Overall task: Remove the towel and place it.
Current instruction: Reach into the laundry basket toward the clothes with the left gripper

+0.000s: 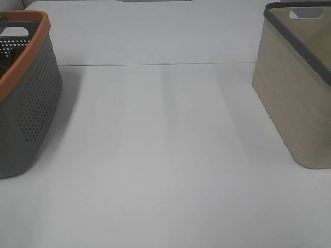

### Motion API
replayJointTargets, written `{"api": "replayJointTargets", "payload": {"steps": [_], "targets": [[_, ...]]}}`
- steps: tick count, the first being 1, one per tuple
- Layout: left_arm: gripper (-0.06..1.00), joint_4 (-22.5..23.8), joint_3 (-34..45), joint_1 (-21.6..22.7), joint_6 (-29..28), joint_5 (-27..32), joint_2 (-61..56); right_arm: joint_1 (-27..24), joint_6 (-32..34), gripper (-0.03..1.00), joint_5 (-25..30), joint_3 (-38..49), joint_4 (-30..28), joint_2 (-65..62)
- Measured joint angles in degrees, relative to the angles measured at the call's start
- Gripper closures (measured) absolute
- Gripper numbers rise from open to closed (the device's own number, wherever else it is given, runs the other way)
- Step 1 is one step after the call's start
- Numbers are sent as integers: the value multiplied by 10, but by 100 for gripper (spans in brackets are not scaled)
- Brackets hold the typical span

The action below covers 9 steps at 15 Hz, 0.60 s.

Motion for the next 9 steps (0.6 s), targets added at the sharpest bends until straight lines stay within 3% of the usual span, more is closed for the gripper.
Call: {"api": "replayJointTargets", "payload": {"steps": [9], "targets": [[15,0,0,0,0,0,0,0,0,25,0,0,0,0]]}}
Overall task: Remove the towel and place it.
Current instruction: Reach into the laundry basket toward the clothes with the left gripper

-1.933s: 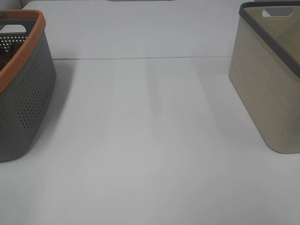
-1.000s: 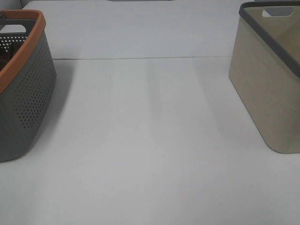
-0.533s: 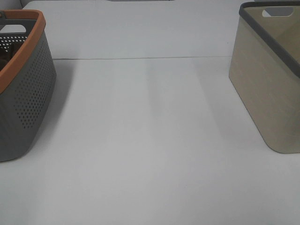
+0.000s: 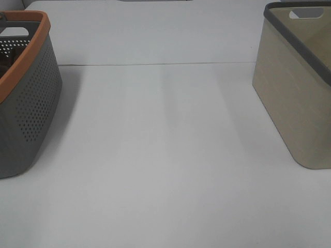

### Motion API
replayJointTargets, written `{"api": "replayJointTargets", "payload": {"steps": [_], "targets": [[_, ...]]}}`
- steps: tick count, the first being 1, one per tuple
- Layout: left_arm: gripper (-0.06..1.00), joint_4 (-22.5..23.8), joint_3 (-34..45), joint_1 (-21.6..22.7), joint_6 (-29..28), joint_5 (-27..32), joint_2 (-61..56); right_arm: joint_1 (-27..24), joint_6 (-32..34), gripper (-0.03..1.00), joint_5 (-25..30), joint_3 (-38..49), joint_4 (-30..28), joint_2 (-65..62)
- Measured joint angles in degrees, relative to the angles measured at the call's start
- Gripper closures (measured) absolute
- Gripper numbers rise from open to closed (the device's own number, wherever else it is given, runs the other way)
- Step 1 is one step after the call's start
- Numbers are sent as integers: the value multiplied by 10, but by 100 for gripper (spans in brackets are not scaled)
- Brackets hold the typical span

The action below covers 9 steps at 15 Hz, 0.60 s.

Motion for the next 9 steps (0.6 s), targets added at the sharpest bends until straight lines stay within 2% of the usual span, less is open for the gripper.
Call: {"api": "replayJointTargets", "payload": {"steps": [9], "targets": [[15,0,0,0,0,0,0,0,0,25,0,0,0,0]]}}
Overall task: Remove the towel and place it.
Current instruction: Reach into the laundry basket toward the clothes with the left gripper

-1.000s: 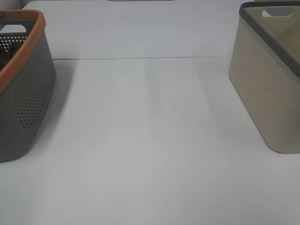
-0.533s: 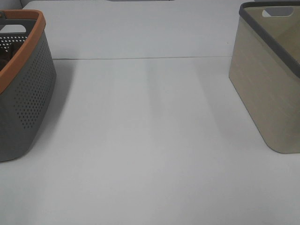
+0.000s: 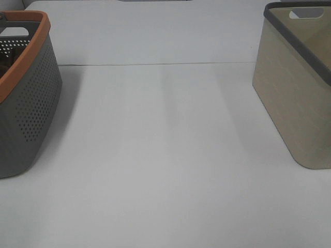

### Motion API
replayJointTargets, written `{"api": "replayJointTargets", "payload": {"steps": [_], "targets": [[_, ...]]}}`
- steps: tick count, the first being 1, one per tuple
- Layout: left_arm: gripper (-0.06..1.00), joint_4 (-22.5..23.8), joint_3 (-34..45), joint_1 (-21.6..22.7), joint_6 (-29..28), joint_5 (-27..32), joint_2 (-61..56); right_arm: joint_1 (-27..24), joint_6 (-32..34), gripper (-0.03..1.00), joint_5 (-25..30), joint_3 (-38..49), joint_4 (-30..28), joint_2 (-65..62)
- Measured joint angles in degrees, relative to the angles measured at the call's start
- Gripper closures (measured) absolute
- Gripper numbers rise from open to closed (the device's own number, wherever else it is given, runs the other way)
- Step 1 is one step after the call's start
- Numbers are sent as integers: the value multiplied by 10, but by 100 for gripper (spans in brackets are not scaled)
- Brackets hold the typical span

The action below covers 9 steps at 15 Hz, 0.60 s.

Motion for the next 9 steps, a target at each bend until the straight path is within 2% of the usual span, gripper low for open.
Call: {"api": "replayJointTargets", "payload": {"steps": [9], "targets": [[15,0,0,0,0,0,0,0,0,25,0,0,0,0]]}}
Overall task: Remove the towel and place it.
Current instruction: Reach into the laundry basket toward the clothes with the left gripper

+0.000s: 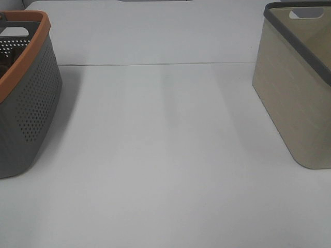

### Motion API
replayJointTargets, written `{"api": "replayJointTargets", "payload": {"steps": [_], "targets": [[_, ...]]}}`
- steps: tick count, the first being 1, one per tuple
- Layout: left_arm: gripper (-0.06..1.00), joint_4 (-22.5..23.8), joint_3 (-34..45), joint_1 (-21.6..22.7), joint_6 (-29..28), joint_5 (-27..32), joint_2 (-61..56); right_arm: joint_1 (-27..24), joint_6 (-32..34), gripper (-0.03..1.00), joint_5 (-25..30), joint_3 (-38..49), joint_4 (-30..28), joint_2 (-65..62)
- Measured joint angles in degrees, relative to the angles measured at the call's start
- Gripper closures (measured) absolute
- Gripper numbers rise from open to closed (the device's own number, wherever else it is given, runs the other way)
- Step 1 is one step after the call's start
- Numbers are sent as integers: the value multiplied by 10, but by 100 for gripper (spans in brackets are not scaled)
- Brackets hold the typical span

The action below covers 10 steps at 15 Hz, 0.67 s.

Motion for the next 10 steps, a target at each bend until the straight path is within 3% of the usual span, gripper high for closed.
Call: {"api": "replayJointTargets", "payload": {"steps": [10], "targets": [[15,0,0,0,0,0,0,0,0,25,0,0,0,0]]}}
